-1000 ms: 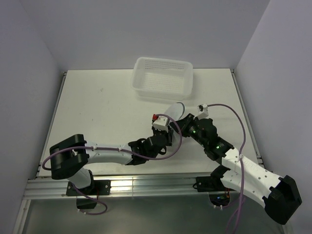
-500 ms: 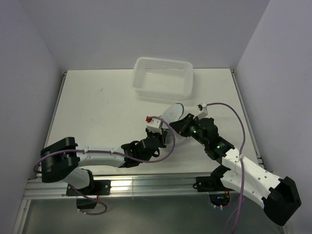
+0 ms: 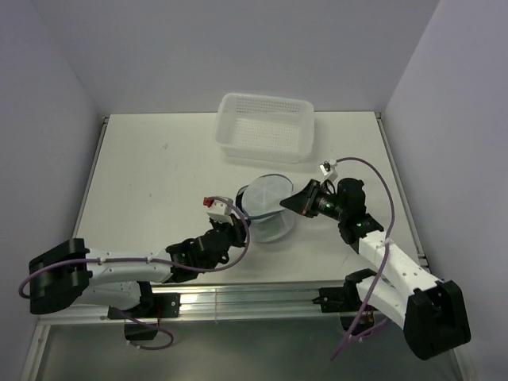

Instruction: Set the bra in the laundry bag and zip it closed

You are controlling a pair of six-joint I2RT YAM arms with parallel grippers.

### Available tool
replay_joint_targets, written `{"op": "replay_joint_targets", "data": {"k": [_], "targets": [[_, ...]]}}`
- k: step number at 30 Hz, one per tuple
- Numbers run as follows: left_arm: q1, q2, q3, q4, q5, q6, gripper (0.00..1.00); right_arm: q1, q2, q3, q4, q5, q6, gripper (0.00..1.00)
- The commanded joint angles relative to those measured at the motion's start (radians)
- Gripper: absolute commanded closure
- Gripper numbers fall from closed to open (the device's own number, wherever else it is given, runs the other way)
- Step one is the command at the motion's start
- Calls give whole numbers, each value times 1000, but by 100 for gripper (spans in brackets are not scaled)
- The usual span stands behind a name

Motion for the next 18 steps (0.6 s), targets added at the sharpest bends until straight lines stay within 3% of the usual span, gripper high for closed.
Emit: {"op": "replay_joint_targets", "data": {"k": [1,2,3,4,7,11,14,18], "targets": [[29,-114,-83,-142,-110,-38,100,-139,85,53,112,35,-90,100],[29,-132,-92,-151,-109,-43,100,-147,110,77,109,52,-93,100],[26,-145,-91,-159,-109,-48,100,-149,160,97,85,43,-96,93],[22,-165,-86,-165,-107,-51,100,-146,182,116,65,40,-100,65],[-21,-132,-22,-156,-113,-40,100,-115,192,137,29,58,-81,21],[-63,-23,75,-155,-122,-66,100,-40,0,61,-31,175,-24,15],[-70,63,138,-129,-115,-80,100,92,-147,-23,-66,313,60,15],[-80,127,198,-93,-101,-66,100,234,-198,-102,-12,400,194,20]]}}
